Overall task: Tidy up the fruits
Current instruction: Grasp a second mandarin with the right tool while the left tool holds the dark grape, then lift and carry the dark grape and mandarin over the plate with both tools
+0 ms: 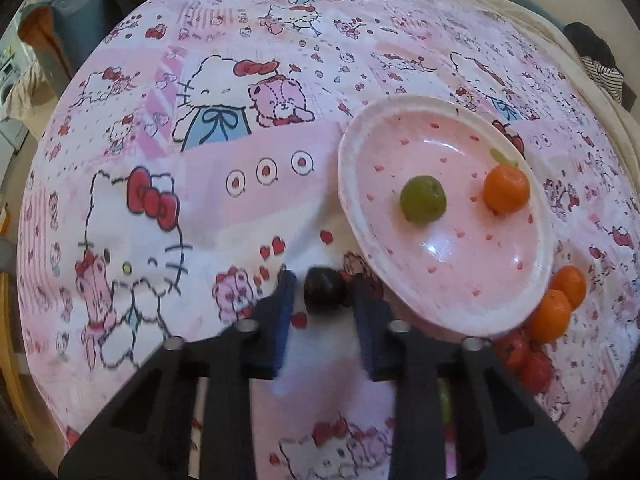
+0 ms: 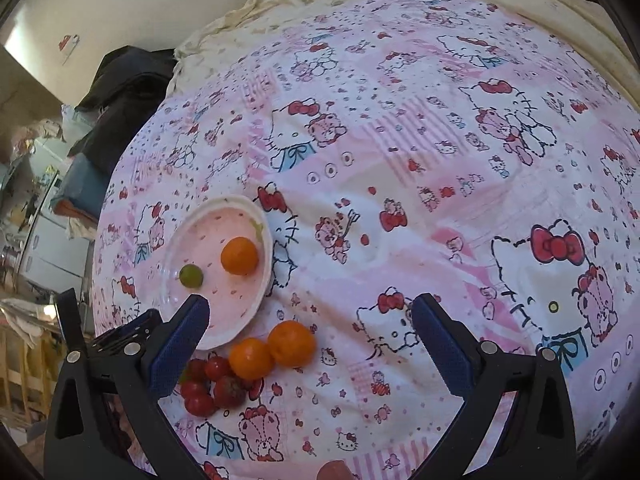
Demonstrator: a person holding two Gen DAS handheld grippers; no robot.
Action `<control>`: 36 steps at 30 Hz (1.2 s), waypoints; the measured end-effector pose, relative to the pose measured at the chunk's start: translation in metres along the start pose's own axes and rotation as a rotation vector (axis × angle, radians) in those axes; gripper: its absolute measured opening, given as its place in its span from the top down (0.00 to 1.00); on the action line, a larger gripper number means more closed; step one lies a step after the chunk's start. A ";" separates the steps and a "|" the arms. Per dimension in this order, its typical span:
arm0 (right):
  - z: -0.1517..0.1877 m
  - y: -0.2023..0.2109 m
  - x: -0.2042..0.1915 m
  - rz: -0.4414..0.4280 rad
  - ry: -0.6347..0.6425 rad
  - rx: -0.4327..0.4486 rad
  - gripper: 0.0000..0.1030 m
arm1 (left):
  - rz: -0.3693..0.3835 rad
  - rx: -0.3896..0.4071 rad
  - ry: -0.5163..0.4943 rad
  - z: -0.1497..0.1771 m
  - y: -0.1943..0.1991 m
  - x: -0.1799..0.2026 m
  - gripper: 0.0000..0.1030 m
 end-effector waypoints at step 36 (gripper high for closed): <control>0.014 -0.097 -0.024 0.029 -0.032 -0.365 0.59 | 0.073 0.056 0.063 0.051 0.083 0.014 0.85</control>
Point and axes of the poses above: each gripper's, at about its wrist camera, not at the fingertips, and y roughly against the way its jaws point, x to its right, z to its underside, the point moved 2 cm from there along -y, roughly the way its jaws point, and after that the axes turned 13 degrees about -x, right-handed, at the moved point
